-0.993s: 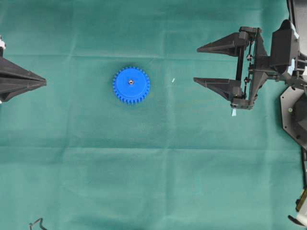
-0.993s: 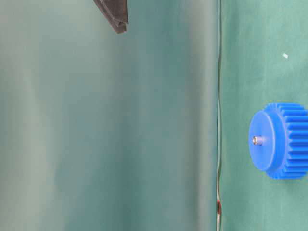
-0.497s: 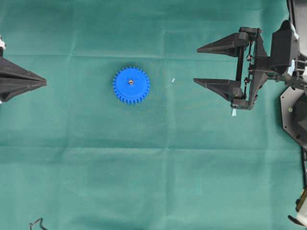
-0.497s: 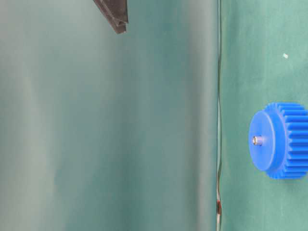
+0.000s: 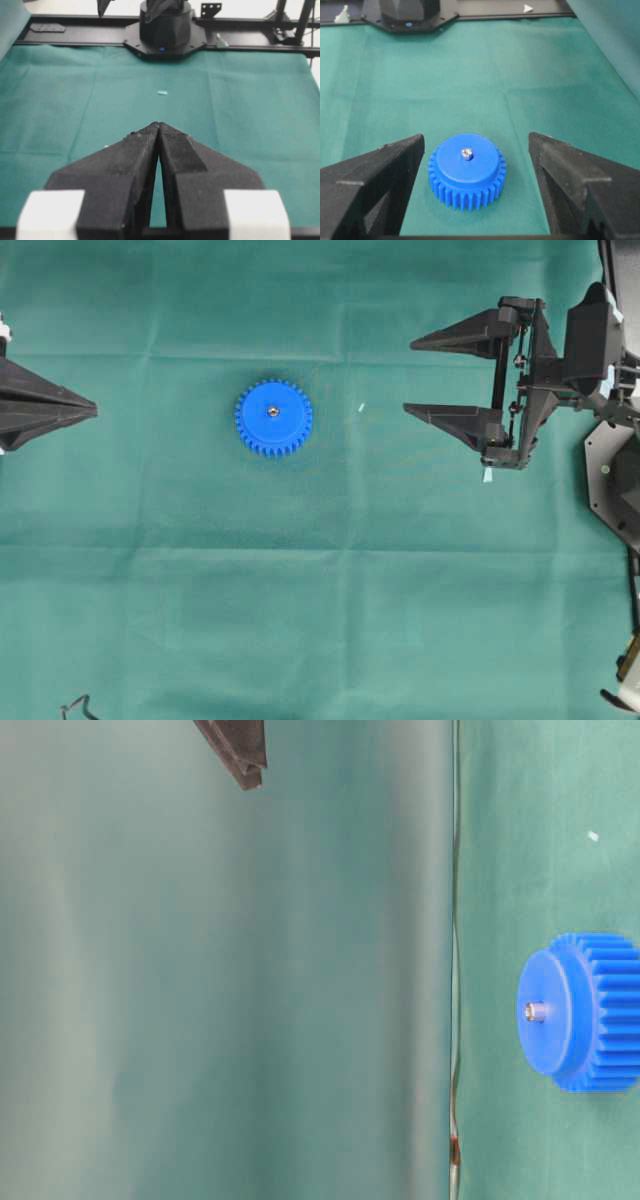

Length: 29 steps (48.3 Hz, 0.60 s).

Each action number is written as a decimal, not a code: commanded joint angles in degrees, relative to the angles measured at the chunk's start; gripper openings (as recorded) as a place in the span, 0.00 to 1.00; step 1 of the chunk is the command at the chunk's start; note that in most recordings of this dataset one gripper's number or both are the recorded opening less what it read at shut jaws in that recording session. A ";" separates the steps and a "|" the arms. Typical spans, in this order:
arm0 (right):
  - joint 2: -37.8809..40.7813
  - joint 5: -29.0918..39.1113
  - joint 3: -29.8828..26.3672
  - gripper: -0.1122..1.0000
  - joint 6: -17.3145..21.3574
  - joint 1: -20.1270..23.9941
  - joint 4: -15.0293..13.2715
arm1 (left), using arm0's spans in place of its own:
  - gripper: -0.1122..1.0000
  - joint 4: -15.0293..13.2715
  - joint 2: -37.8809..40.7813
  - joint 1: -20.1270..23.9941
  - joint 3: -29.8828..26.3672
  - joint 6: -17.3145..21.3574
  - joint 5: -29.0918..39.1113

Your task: Insert the shaft into the center hole of the gear.

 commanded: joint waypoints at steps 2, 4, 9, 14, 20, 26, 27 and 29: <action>-0.26 -0.53 -0.44 0.87 -0.09 0.09 0.00 | 0.10 0.09 0.26 0.26 -1.49 0.09 0.09; -0.26 -0.44 -0.53 0.87 -0.09 0.09 0.00 | 0.10 0.09 0.26 0.35 -1.49 0.09 0.18; -0.26 -0.53 -0.53 0.87 -0.09 0.09 -0.09 | 0.10 0.09 0.26 0.35 -1.49 0.09 0.26; -0.26 -0.53 -0.53 0.87 -0.09 0.09 -0.09 | 0.10 0.09 0.26 0.35 -1.49 0.09 0.26; -0.26 -0.53 -0.53 0.87 -0.09 0.09 -0.09 | 0.10 0.09 0.18 0.35 -1.49 0.09 0.26; -0.26 -0.53 -0.53 0.87 -0.09 0.09 -0.09 | 0.10 0.09 0.18 0.35 -1.49 0.09 0.26; -0.26 -0.53 -0.53 0.87 -0.09 0.09 0.00 | 0.10 0.09 0.18 0.35 -1.49 0.09 0.26; -0.26 -0.53 -0.53 0.87 -0.09 0.18 0.00 | 0.10 0.09 0.18 0.35 -1.49 0.09 0.35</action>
